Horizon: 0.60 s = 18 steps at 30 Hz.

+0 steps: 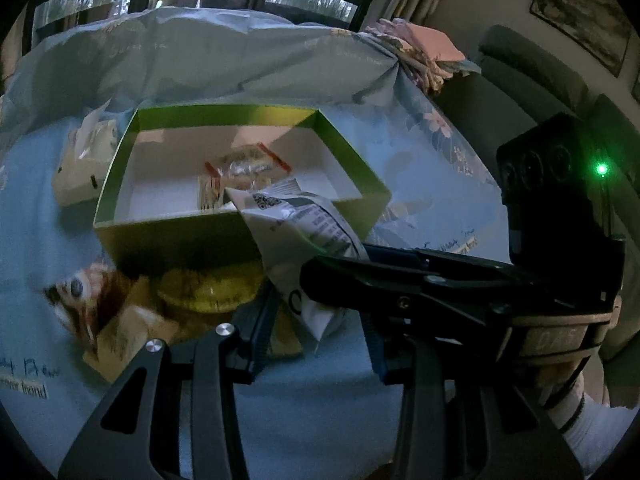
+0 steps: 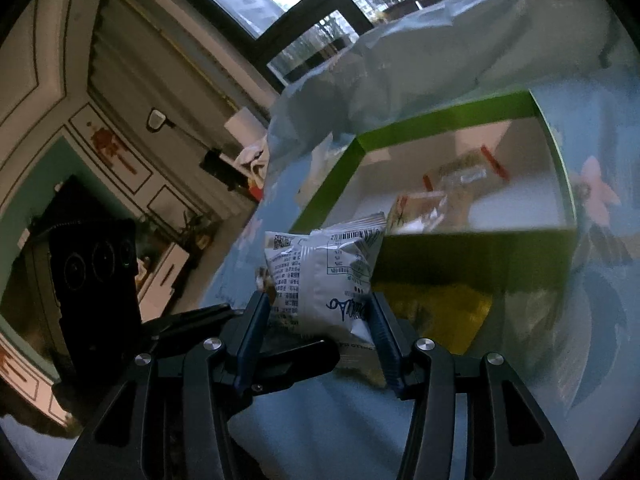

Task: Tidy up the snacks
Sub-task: 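Grasp the white snack bag with the right gripper and lift it toward the box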

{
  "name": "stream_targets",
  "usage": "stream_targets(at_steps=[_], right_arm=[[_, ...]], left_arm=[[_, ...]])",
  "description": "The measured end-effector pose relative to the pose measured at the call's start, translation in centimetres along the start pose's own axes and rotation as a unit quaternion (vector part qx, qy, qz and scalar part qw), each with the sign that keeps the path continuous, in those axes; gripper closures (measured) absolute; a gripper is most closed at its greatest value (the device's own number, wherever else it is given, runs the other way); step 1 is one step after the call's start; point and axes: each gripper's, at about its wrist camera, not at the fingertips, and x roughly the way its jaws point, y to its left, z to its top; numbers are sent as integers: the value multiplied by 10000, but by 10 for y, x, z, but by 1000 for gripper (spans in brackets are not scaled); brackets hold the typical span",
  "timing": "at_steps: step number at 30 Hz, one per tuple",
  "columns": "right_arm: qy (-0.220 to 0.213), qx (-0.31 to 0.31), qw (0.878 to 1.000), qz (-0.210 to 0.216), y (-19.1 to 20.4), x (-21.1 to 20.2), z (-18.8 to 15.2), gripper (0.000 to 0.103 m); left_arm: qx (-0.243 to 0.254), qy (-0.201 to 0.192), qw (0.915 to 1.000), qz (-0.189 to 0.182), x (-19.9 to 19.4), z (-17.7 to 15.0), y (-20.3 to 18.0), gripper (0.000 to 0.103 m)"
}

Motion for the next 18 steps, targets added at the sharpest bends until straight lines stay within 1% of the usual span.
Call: stream_targets(at_steps=[4, 9, 14, 18], right_arm=[[-74, -68, 9999, -46, -1, 5, 15, 50], [-157, -92, 9998, -21, -2, 12, 29, 50], [-145, -107, 9998, -48, -4, 21, 41, 50], [-159, -137, 9997, -102, -7, 27, 49, 50]], left_arm=[[-16, -38, 10000, 0, 5, 16, 7, 64], [10, -102, 9999, 66, 7, 28, 14, 64], [25, -100, 9998, 157, 14, 39, 20, 64], [10, -135, 9998, 153, 19, 47, 24, 64]])
